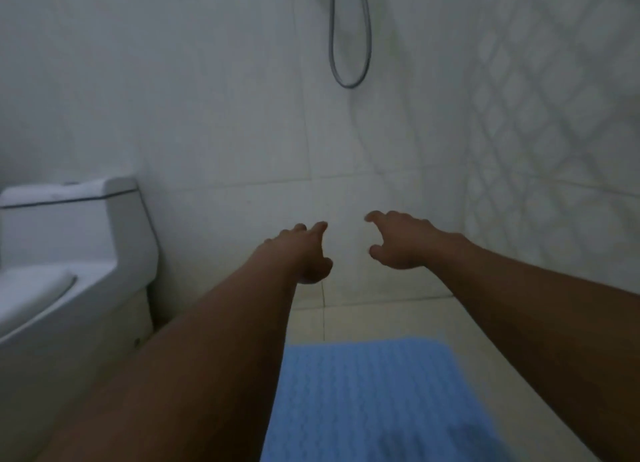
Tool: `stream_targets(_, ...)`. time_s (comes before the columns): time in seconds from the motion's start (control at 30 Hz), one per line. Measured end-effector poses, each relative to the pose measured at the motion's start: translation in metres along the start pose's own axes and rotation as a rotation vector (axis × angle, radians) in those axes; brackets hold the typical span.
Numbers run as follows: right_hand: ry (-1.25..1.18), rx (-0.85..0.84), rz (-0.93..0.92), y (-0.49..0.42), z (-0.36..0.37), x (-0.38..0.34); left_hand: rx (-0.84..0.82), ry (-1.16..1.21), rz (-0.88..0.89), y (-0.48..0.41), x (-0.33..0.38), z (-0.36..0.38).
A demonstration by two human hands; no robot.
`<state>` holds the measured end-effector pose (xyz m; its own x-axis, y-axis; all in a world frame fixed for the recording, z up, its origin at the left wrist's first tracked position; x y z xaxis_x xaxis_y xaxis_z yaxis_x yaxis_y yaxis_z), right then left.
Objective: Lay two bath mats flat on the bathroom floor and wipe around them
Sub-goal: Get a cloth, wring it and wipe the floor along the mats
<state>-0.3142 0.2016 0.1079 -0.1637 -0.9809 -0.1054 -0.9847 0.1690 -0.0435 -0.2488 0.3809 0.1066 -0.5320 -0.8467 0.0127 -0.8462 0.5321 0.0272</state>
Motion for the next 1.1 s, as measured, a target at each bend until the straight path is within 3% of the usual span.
stream_targets(0.37, 0.019, -0.071, 0.036, -0.030, -0.066, 0.009, -0.106, -0.055, 0.001, -0.026, -0.013, -0.056)
stream_targets(0.57, 0.000, -0.196, 0.140, -0.056, -0.222, -0.003, -0.186, 0.021, -0.011, -0.026, -0.023, -0.213)
stream_targets(0.9, -0.138, -0.328, 0.160, -0.067, -0.519, -0.076, -0.303, 0.035, 0.049, 0.003, -0.040, -0.523)
stream_targets(1.1, -0.168, -0.271, 0.266, -0.053, -0.650, -0.057, -0.249, -0.012, 0.125, -0.010, -0.020, -0.649)
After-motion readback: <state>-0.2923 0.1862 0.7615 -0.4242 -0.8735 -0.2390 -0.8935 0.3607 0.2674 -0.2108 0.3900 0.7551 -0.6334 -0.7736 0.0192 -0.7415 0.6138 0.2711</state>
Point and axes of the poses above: each hand's wrist, its own y-axis away from the middle knuckle, its own z-axis out of the palm, x = y × z, the point moved 2 cm from there along -y, towards the middle knuckle, and after that the axes turned 8 degrees about -x, right-handed, at the moved point
